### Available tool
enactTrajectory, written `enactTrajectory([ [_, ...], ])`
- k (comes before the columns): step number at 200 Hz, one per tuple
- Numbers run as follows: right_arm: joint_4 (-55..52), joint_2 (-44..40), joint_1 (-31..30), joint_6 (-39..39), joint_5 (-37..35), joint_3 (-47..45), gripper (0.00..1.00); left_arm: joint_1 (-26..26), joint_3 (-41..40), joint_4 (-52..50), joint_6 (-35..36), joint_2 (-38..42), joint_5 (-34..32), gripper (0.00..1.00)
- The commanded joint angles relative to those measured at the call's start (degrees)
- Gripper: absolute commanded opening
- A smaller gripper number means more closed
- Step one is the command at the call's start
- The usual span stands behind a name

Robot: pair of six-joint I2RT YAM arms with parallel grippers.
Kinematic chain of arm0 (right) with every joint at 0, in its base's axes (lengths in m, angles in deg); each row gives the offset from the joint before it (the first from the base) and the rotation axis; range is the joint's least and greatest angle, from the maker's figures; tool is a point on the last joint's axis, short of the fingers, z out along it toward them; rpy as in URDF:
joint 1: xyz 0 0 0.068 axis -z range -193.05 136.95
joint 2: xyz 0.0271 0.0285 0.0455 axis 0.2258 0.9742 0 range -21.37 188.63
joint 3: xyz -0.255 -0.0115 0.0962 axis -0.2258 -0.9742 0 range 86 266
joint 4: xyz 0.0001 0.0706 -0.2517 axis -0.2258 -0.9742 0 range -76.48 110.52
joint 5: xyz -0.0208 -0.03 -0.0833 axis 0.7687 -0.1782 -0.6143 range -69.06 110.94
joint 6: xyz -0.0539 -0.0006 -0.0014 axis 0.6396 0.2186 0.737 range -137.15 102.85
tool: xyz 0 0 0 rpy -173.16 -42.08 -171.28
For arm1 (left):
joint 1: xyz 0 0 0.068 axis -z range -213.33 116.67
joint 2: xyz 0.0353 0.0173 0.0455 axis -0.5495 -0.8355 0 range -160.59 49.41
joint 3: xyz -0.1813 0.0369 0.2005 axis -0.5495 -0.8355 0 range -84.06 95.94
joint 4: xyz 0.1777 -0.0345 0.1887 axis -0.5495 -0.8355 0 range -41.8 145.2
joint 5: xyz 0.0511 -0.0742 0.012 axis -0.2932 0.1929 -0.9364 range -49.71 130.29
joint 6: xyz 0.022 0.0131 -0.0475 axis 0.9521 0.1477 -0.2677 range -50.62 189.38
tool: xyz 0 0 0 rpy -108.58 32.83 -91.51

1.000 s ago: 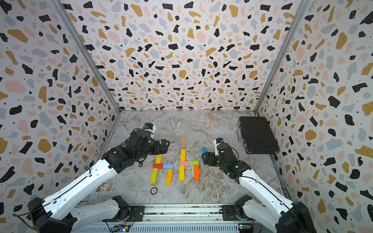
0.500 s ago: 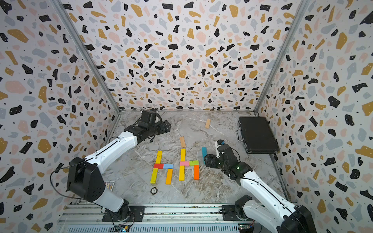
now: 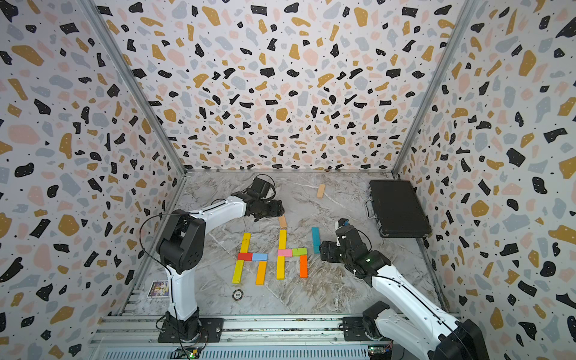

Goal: Assemble the letter h with building blocks
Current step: Pick up the building block from the center of the board.

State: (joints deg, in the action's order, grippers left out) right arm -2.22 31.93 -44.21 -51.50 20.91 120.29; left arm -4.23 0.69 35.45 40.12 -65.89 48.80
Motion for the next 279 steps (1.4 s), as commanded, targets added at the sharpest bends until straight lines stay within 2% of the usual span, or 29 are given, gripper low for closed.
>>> enactTrajectory([
  [1, -2.31, -1.23, -0.22, 0.6, -1.9, 0.99, 0.83, -0.1, -0.56, 3.2, 1.23, -0.13, 0.65, 0.83],
  [32, -3.03, -2.68, -0.24, 0.59, -2.56, 0.52, 0.84, 0.33, -0.55, 4.88, 1.16, 0.66, 1.53, 0.84],
  [96, -4.62, -3.44, -0.23, 0.77, -4.19, 0.27, 0.84, 1.96, -1.61, 2.81, 3.05, 2.16, -5.34, 0.85],
  [146, -5.29, -3.73, -0.22, 1.04, -4.89, -0.18, 0.84, 3.55, -0.98, 3.56, 2.63, 0.85, -6.54, 0.85],
  [194, -6.0, -4.76, -0.26, 1.34, -5.58, -0.75, 0.85, 5.52, 1.63, 0.04, 2.46, -1.85, -10.99, 0.79],
  [250, -6.6, -6.24, -0.23, 1.74, -6.3, -1.37, 0.85, 6.88, 5.43, -2.47, 2.64, -6.76, -11.48, 0.73],
  [279, -6.7, -7.26, -0.22, 1.92, -6.82, -1.67, 0.85, 7.45, 7.56, -6.34, 2.58, -8.96, -15.7, 0.68],
])
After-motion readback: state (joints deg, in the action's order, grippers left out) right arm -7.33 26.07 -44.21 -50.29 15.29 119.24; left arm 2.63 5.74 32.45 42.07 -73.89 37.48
